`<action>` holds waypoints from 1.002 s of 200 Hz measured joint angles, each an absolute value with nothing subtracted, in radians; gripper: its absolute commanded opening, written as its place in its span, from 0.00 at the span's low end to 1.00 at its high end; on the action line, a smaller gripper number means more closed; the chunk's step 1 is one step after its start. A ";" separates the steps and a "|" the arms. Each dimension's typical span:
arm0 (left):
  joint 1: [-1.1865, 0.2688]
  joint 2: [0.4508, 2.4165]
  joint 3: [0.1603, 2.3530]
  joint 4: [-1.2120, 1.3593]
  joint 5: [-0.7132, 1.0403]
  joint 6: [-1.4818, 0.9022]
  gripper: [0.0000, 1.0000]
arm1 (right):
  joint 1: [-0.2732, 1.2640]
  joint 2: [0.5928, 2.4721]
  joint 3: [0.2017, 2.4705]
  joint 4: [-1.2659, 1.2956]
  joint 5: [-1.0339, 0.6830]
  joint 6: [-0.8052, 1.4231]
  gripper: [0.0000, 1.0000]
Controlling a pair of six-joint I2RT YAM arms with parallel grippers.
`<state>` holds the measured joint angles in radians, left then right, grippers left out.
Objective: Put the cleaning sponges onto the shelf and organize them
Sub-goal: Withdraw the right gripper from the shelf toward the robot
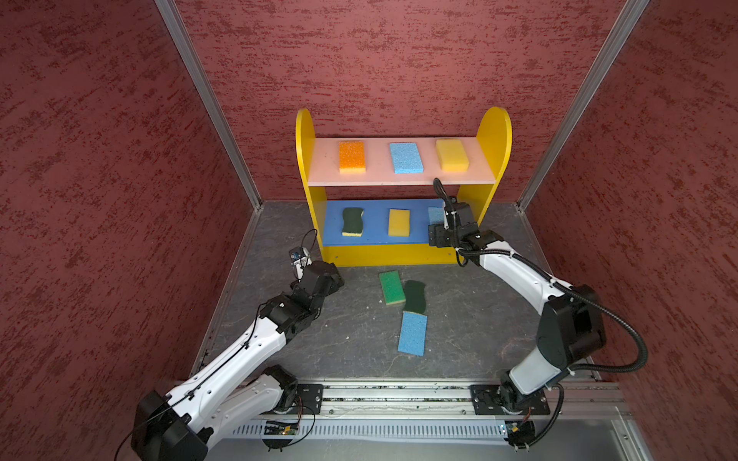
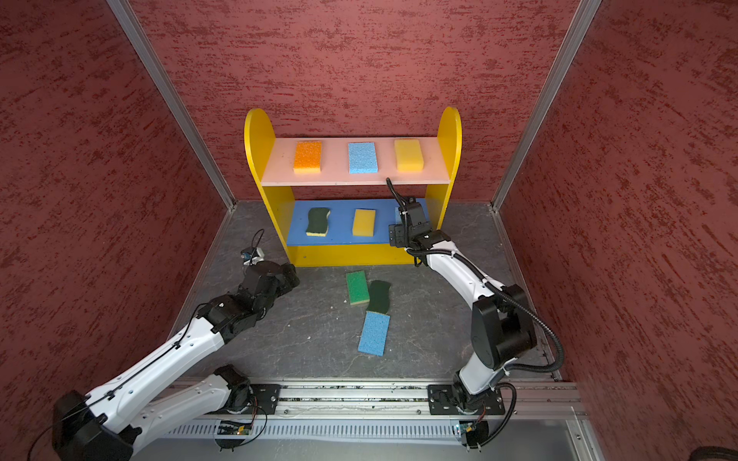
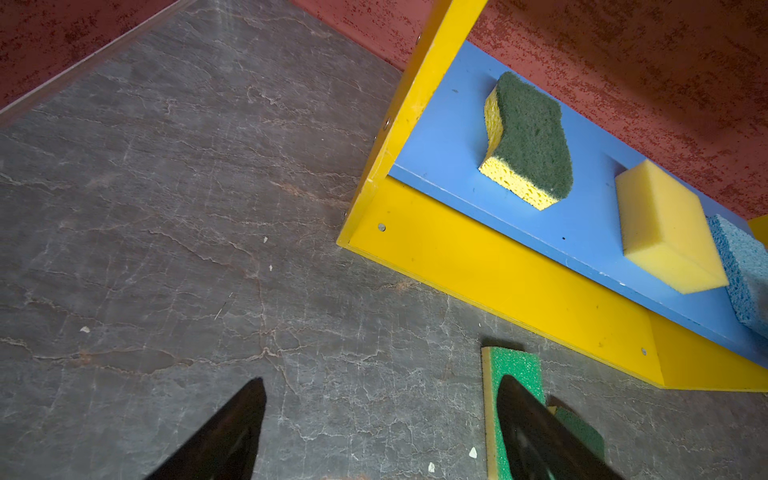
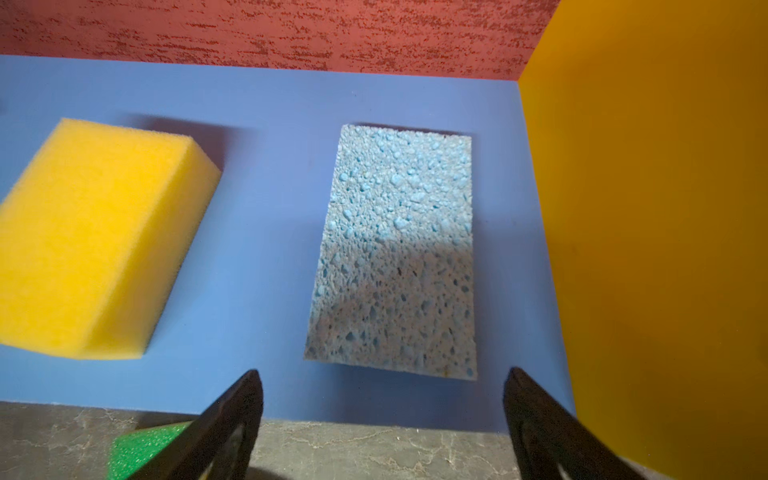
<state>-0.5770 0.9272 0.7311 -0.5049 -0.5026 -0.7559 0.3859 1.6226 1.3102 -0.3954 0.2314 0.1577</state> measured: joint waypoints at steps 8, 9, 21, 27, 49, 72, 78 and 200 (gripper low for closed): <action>-0.577 0.921 0.730 -0.505 -0.503 -0.757 0.87 | 0.390 1.614 1.310 -0.396 0.232 0.161 0.91; -0.577 0.920 0.730 -0.505 -0.503 -0.757 0.87 | 0.390 1.613 1.310 -0.396 0.232 0.161 0.91; -0.577 0.910 0.727 -0.506 -0.503 -0.761 0.87 | 0.395 1.599 1.310 -0.397 0.232 0.166 0.91; -0.577 0.907 0.727 -0.508 -0.503 -0.763 0.87 | 0.398 1.591 1.310 -0.398 0.232 0.168 0.90; -0.577 0.898 0.723 -0.515 -0.503 -0.767 0.87 | 0.402 1.565 1.310 -0.397 0.231 0.181 0.90; -0.577 0.888 0.719 -0.518 -0.503 -0.773 0.87 | 0.409 1.539 1.306 -0.392 0.227 0.207 0.88; -0.577 0.884 0.717 -0.520 -0.503 -0.774 0.87 | 0.411 1.532 1.301 -0.389 0.224 0.217 0.87; -0.577 0.847 0.704 -0.546 -0.503 -0.778 0.87 | 0.515 1.433 1.052 -0.157 0.095 0.459 0.56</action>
<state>-0.5770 0.8467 0.7044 -0.5457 -0.5030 -0.7784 0.5152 1.4330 1.0523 -0.1570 0.0948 0.4595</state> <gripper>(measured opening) 0.875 0.587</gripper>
